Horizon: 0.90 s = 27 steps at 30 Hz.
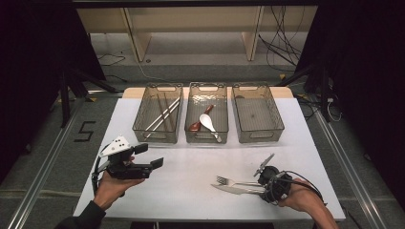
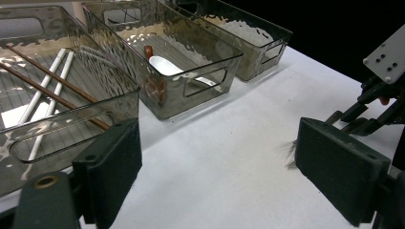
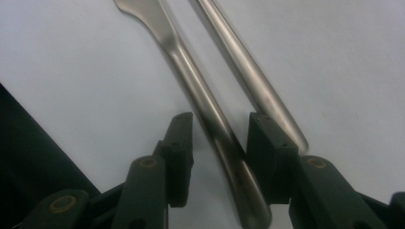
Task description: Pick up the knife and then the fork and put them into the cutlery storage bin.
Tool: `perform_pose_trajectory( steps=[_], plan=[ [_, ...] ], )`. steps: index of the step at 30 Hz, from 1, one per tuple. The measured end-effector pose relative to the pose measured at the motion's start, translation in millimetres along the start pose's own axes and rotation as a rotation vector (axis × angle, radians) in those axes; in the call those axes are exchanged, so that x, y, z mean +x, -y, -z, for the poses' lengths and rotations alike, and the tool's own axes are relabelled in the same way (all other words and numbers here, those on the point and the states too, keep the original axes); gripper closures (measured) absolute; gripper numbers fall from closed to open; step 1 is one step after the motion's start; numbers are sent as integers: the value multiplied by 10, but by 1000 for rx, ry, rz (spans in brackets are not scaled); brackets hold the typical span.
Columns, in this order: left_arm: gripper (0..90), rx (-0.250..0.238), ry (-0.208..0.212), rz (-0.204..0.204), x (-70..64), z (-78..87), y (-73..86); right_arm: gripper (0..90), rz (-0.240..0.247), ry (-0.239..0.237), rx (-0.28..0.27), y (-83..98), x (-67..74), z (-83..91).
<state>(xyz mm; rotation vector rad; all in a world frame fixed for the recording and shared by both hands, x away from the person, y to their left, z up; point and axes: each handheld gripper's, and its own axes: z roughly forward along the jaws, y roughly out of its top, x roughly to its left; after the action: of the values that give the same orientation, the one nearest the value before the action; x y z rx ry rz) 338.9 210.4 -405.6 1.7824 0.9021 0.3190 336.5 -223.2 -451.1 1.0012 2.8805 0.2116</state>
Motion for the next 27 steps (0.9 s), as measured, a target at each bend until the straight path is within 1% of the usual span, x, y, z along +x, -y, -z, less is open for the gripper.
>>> perform_pose_trajectory(
  steps=[4,7,8,11,15,18,21,23,27],
  plan=[
    [157,1,1,1,0,-5,3,623,49,-2,15,-122,64,-46],
    [157,1,0,1,-1,-5,2,634,61,-7,18,-170,79,-57],
    [157,1,0,1,-2,-6,2,637,69,-10,19,-176,75,-60],
    [157,1,0,1,0,-6,1,657,66,-10,25,-191,79,-61],
    [157,1,1,0,-4,-4,2,699,97,-6,41,-213,100,-59],
    [157,1,1,0,-1,-3,3,719,122,-1,40,-218,113,-63],
    [157,4,-1,-1,4,-9,5,762,149,0,47,-228,146,-59],
    [157,2,-1,0,-1,-12,4,794,178,0,51,-228,157,-59],
    [157,8,2,-5,-4,-13,3,797,191,-5,45,-222,156,-58]
  ],
)
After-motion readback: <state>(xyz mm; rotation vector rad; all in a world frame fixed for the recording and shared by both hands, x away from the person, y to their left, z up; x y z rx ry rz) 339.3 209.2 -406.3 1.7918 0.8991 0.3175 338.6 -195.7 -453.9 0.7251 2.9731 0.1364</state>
